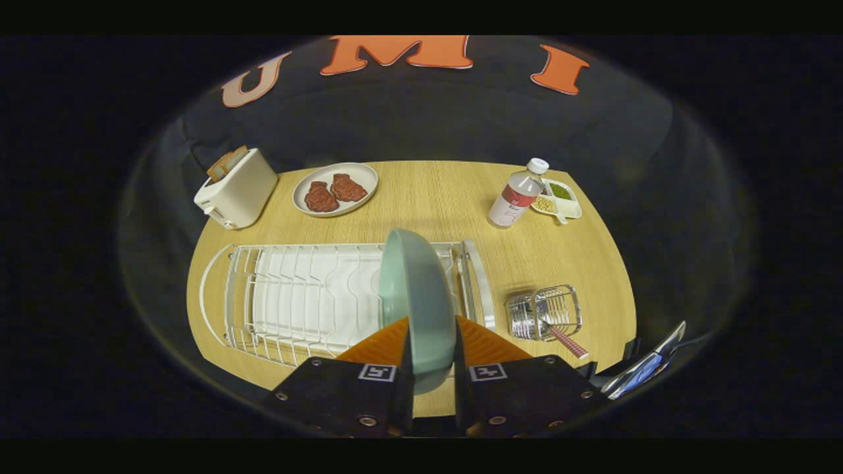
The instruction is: Take the plate from the dish rack, then take the spoon from the basket and place it into the plate.
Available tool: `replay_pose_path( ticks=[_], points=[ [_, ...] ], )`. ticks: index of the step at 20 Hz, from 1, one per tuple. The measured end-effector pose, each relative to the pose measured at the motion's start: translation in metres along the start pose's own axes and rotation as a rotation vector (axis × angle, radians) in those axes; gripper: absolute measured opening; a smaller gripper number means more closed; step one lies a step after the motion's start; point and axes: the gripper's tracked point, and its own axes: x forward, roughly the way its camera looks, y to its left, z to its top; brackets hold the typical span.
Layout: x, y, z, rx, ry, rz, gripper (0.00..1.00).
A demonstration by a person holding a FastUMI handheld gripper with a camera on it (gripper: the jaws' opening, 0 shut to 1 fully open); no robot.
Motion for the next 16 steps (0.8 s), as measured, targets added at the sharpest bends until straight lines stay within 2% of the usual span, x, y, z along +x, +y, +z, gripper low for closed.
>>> replay_pose_path(
  ticks=[3,5,10,16],
  points=[
    [-0.004,-0.003,0.004,-0.003,-0.024,-0.014,0.26],
    [-0.008,-0.014,0.015,-0.017,-0.07,-0.056,0.26],
    [-0.018,-0.033,0.016,0.011,-0.096,-0.058,0.23],
    [-0.026,-0.047,-0.008,0.085,-0.067,0.053,0.17]
  ],
)
